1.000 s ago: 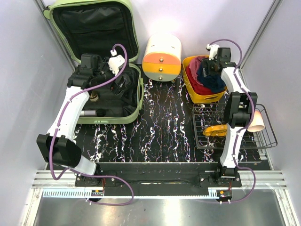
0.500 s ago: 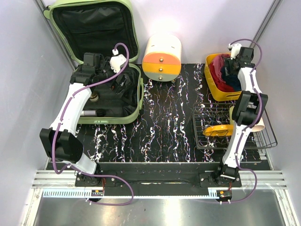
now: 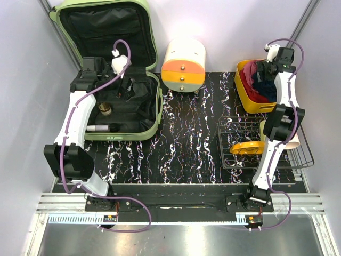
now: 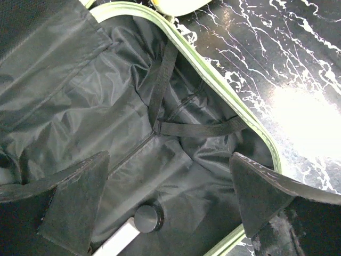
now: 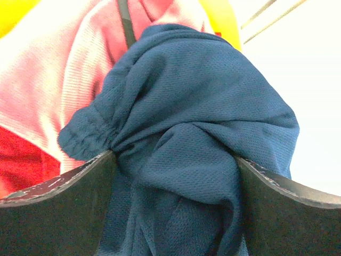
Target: Open, take out, and arrange the luggage
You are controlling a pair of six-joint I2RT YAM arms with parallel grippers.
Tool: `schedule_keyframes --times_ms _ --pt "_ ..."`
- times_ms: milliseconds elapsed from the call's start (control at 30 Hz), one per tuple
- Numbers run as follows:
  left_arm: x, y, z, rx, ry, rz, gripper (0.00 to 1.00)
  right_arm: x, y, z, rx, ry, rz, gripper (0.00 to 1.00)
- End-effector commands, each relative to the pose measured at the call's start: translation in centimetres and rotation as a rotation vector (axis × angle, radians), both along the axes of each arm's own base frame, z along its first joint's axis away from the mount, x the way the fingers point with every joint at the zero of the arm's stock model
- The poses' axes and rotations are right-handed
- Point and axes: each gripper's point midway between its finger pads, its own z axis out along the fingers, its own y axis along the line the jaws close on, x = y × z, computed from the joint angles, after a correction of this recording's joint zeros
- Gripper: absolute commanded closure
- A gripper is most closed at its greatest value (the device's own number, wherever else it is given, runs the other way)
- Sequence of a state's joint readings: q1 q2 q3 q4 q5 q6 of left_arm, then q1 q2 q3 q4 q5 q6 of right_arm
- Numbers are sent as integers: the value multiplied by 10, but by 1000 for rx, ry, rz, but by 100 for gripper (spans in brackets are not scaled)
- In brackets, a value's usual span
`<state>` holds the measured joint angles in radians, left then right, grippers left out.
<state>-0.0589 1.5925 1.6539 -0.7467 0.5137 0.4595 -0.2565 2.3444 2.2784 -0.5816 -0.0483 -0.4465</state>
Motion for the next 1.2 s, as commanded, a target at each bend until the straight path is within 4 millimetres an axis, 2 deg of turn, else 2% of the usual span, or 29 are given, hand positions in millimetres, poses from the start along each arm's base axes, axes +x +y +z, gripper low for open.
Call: schedule_keyframes --times_ms 0,33,67,100,167,200,233,267,367,400,433,467,500,533,567,633,700,767,800,833,867,900,933,1000,1033,1067,1133,1167 --pt "4 1 41 -146 -47 9 1 -5 37 73 136 -124 97 3" --pt "3 -1 42 -162 -45 7 1 -4 48 83 160 -150 129 3" --pt "4 7 45 -199 -34 42 1 -7 56 99 173 -176 145 1" --pt "8 14 54 -221 -64 66 1 -8 68 106 194 -191 180 0" --pt "5 16 57 -301 -40 83 1 -12 83 132 209 -248 210 0" --pt "6 24 70 -330 -88 93 1 -13 90 140 217 -265 231 0" --pt "4 26 65 -390 -51 123 1 -12 104 149 215 -292 259 0" --pt "6 30 78 -417 -106 133 1 -16 112 160 212 -310 277 0" --pt "7 43 79 -472 -95 215 1 -22 153 179 190 -344 364 0" --pt "6 42 78 -461 -101 195 1 -23 164 182 187 -349 387 0" --pt "1 36 81 -409 -143 87 1 -25 176 184 188 -350 408 0" --pt "0 30 69 -405 -88 66 1 -29 199 188 200 -355 444 0" --pt "3 26 68 -399 -79 63 1 -31 212 191 220 -362 477 0" --pt "9 27 71 -387 -82 93 1 -32 222 184 250 -346 492 0" --pt "18 16 58 -389 -40 85 1 -36 247 184 271 -344 534 0" --pt "28 7 62 -390 -48 82 1 -38 270 180 310 -341 577 0" --pt "43 -12 63 -401 -69 42 1 -39 292 175 337 -340 627 0" --pt "58 -26 60 -438 -71 15 1 -39 305 160 356 -311 651 0" --pt "61 -41 64 -448 -77 -24 1 -40 315 157 369 -307 679 0" --pt "66 -48 62 -448 -72 -39 1 -40 317 149 372 -296 685 0" --pt "76 -61 48 -453 -43 -65 1 -39 320 146 374 -296 691 0" --pt "82 -67 54 -457 -64 -88 1 -39 322 148 377 -311 704 0" --pt "88 -74 51 -460 -67 -103 1 -40 322 139 380 -297 705 0" --pt "102 -92 42 -482 -78 -130 1 -44 323 142 378 -311 716 0" --pt "105 -97 39 -480 -95 -147 1 -47 322 132 374 -295 721 0" --pt "114 -106 32 -477 -120 -167 1 -51 321 140 367 -313 720 0" --pt "124 -111 23 -474 -140 -168 1 -54 317 136 358 -312 701 0" --pt "134 -114 9 -471 -134 -169 1 -57 314 142 353 -324 690 0"
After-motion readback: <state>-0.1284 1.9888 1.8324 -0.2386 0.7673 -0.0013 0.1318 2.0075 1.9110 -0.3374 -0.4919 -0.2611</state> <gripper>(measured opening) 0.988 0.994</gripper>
